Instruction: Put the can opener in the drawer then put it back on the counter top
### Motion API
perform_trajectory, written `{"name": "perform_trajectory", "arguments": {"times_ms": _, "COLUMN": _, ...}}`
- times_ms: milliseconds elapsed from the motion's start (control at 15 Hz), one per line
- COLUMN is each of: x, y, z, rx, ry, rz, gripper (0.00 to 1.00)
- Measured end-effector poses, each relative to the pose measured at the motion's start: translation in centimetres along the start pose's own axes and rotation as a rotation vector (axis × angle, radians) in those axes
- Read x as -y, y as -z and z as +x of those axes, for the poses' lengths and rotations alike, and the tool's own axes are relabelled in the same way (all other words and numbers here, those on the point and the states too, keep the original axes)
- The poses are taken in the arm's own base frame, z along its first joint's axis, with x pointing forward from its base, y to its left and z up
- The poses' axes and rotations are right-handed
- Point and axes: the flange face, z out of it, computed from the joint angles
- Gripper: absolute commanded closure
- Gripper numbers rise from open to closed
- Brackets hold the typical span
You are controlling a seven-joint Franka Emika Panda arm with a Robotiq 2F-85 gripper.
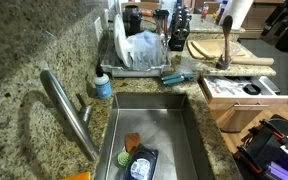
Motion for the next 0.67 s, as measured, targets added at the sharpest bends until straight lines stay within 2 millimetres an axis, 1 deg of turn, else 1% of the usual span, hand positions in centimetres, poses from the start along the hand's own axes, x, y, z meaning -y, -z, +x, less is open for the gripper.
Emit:
{"name": "perform_trajectory", "arguments": {"times_ms": 67, "x": 0.5, "y": -1.8, "z": 1.0, "rx": 0.015, "ry": -0.045, "rz": 0.042, "gripper": 0.0}}
{"name": "perform_trajectory", "arguments": {"times_ms": 133, "x": 1.5, "y": -4.2, "z": 2.0, "rx": 0.044, "ry": -0.091, "rz": 0.08, "gripper": 0.0}}
{"name": "perform_trajectory", "arguments": {"times_ms": 267, "x": 4.3, "y": -9.0, "z": 3.3, "rx": 0.086, "ry": -0.179, "rz": 0.129, "gripper": 0.0}}
{"name": "perform_trajectory", "arguments": {"times_ms": 333, "x": 5.9, "y": -11.3, "z": 3.5, "rx": 0.092, "ry": -0.198, "rz": 0.123, "gripper": 0.0}}
{"name": "perform_trajectory", "arguments": {"times_ms": 400, "x": 7.8, "y": -13.7, "z": 3.3, "rx": 0.109, "ry": -0.202, "rz": 0.104, "gripper": 0.0}}
{"name": "perform_trajectory", "arguments": {"times_ms": 533, "x": 11.5, "y": -17.8, "z": 2.0, "rx": 0.186, "ry": -0.164, "rz": 0.07, "gripper": 0.0}}
{"name": "perform_trajectory", "arguments": {"times_ms": 600, "x": 12.5, "y": -18.8, "z": 1.7, "rx": 0.204, "ry": -0.153, "rz": 0.061, "gripper": 0.0}}
{"name": "perform_trajectory", "arguments": {"times_ms": 667, "x": 12.9, "y": -19.2, "z": 1.6, "rx": 0.211, "ry": -0.149, "rz": 0.057, "gripper": 0.0}}
